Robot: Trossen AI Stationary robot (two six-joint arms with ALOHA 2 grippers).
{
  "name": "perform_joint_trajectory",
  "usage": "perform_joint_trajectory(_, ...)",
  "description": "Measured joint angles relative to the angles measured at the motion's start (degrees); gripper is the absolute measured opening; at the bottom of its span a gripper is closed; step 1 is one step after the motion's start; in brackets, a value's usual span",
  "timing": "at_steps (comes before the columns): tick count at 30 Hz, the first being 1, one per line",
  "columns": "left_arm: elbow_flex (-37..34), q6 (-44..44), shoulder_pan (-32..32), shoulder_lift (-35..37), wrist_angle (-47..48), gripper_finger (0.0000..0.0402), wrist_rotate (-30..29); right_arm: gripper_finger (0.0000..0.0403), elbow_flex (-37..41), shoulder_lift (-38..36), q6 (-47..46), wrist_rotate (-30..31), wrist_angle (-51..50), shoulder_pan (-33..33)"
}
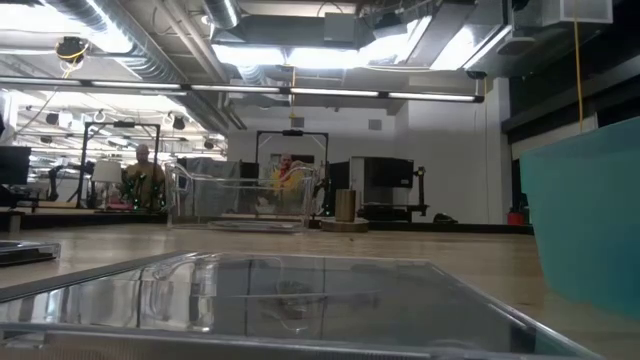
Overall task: Pick & place jewel cases by type
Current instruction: Put the blue cd case into the green bin
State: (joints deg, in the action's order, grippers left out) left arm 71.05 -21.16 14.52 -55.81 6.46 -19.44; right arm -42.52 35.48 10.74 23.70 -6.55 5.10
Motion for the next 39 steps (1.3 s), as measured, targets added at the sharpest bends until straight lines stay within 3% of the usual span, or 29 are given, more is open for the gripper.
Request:
perform_joint_trajectory(7, 0.0, -14.1, 0.0, 0.0, -0.2, 0.0013, 0.2, 0.001, 0.0, 0.0, 2.3, -2.5, 0.0, 0.0)
perform_joint_trajectory(24, 0.0, -43.8, 0.0, 0.0, -0.2, 0.0013, 10.4, 0.001, 0.0, 0.0, 7.6, -7.7, -0.1, 0.0)
perform_joint_trajectory(30, 0.0, -53.6, 0.0, 0.0, -1.4, 0.0013, 11.2, 0.001, 0.0, 0.0, 9.2, -9.0, -0.2, 0.0)
perform_joint_trajectory(34, 0.0, -56.5, 0.0, 0.0, -2.3, 0.0013, 10.6, 0.001, 0.0, 0.0, 9.3, -9.0, -0.2, 0.0)
perform_joint_trajectory(39, 0.0, -53.0, 0.0, 0.0, -1.9, 0.0013, 10.0, 0.001, 0.0, 0.0, 9.0, -9.0, -0.2, 0.0)
